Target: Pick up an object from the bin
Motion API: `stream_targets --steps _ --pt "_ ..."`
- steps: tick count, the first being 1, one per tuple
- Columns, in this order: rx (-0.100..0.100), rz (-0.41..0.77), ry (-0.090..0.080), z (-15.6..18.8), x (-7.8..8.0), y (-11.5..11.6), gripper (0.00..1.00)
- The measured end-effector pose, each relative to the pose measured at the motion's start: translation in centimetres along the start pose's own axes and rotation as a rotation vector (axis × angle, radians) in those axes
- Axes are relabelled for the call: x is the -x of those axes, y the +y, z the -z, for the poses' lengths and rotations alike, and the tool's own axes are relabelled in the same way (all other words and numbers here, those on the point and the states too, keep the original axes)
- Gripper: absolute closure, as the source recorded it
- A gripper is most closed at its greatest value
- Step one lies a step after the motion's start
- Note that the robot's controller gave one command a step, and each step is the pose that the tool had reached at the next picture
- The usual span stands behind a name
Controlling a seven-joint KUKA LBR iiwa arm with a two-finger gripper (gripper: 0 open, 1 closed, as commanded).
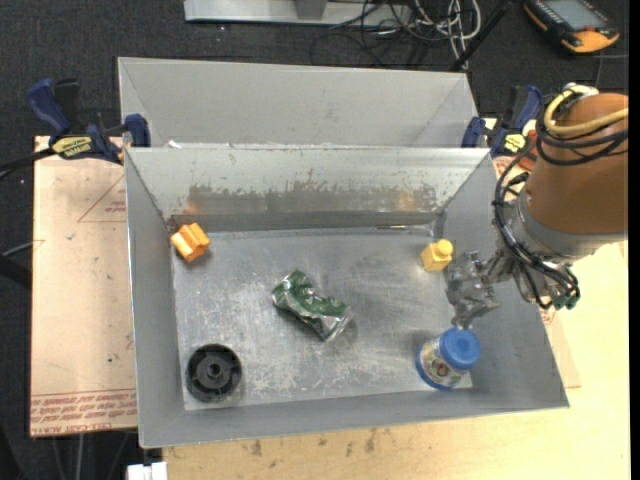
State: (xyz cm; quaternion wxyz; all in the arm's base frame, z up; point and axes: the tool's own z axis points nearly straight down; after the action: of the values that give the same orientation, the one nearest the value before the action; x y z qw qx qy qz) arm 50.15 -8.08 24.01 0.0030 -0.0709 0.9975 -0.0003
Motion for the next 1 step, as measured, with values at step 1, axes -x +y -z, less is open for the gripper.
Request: stream_targets --steps 1 --pt "0.001 0.0 0.003 -0.13 -0.08 0.03 0.0"
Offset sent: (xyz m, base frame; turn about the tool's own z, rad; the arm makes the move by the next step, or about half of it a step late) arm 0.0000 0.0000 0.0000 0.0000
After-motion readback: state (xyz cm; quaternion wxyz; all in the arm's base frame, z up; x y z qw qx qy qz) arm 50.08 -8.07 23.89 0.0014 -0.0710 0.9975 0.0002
